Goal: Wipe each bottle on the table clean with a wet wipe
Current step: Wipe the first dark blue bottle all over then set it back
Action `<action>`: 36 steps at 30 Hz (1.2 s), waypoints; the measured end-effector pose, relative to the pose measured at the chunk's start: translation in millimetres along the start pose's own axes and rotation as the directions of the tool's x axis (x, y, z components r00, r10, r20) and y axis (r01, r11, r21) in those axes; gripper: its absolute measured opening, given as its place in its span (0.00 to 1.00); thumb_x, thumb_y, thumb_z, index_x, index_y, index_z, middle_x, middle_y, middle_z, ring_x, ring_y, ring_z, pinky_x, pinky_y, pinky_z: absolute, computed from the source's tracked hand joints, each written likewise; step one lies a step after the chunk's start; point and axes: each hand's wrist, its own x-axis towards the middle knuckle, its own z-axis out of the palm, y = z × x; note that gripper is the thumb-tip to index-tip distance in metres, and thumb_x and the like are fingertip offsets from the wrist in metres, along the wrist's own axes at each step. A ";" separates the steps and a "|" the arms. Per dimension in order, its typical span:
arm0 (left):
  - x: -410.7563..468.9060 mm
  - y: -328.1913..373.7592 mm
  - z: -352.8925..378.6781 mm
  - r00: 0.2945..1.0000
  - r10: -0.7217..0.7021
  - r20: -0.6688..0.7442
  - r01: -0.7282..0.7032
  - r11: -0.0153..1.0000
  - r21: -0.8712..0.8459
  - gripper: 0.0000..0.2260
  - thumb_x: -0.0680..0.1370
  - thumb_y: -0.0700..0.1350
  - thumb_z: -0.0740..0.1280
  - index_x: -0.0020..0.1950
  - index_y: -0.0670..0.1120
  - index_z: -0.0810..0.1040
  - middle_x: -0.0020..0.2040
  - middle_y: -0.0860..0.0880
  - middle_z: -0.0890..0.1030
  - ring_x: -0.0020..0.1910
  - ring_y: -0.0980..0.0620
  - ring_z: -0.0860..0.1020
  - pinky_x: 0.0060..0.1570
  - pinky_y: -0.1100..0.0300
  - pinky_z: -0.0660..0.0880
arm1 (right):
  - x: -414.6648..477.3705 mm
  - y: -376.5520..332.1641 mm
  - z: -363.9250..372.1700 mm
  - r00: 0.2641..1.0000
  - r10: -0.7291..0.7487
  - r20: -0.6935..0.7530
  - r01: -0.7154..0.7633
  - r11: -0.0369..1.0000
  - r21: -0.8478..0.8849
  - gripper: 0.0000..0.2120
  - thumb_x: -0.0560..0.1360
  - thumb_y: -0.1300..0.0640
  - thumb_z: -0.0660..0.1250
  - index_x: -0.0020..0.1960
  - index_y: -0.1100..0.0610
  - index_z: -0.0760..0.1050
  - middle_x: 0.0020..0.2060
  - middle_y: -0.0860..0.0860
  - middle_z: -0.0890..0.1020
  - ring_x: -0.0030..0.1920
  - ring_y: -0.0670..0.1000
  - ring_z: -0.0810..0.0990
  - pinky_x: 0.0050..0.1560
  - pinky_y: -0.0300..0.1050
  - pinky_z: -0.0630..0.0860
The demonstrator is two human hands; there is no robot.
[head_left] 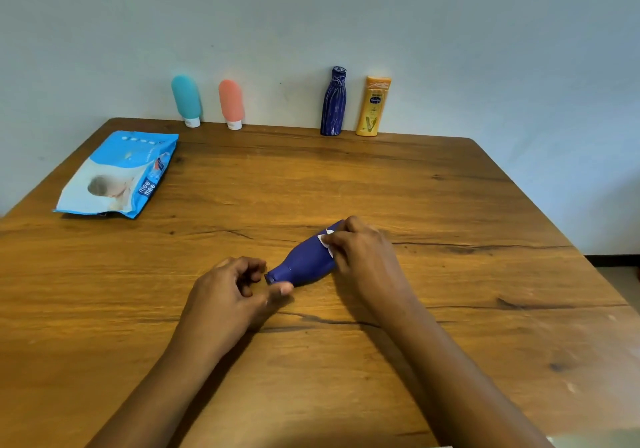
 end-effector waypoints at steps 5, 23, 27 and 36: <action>-0.5 3.5 4.7 0.999 0.007 -0.048 -0.004 0.999 0.045 0.12 0.71 0.55 0.71 0.49 0.49 0.83 0.44 0.54 0.77 0.41 0.59 0.74 0.34 0.67 0.64 | -7.6 0.5 -3.0 0.999 0.049 -0.024 -0.048 0.997 0.059 0.13 0.77 0.58 0.63 0.61 0.54 0.77 0.52 0.52 0.75 0.51 0.50 0.75 0.48 0.40 0.69; -25.1 8.1 9.6 0.883 0.431 -0.187 -0.438 0.899 0.007 0.19 0.68 0.56 0.71 0.53 0.45 0.81 0.46 0.55 0.80 0.42 0.61 0.79 0.42 0.69 0.76 | -47.9 -35.3 0.7 0.961 -0.086 -0.264 0.138 0.973 0.184 0.14 0.73 0.61 0.66 0.58 0.55 0.77 0.47 0.49 0.78 0.46 0.49 0.74 0.44 0.39 0.72; -24.6 6.9 8.6 0.891 0.412 -0.191 -0.421 0.907 -0.011 0.20 0.68 0.57 0.72 0.53 0.45 0.81 0.46 0.54 0.81 0.42 0.62 0.79 0.41 0.69 0.77 | -46.2 -36.5 -1.0 0.968 0.005 -0.250 0.044 0.981 0.189 0.13 0.73 0.61 0.67 0.57 0.56 0.79 0.47 0.50 0.78 0.45 0.50 0.75 0.43 0.34 0.68; -24.8 6.9 10.1 0.888 0.431 -0.157 -0.427 0.902 0.062 0.18 0.66 0.46 0.76 0.53 0.44 0.80 0.46 0.54 0.79 0.48 0.61 0.75 0.46 0.74 0.73 | -36.4 -35.9 -10.2 0.981 0.010 -0.194 0.016 0.991 0.132 0.11 0.72 0.64 0.67 0.53 0.59 0.80 0.48 0.54 0.77 0.47 0.53 0.75 0.43 0.42 0.72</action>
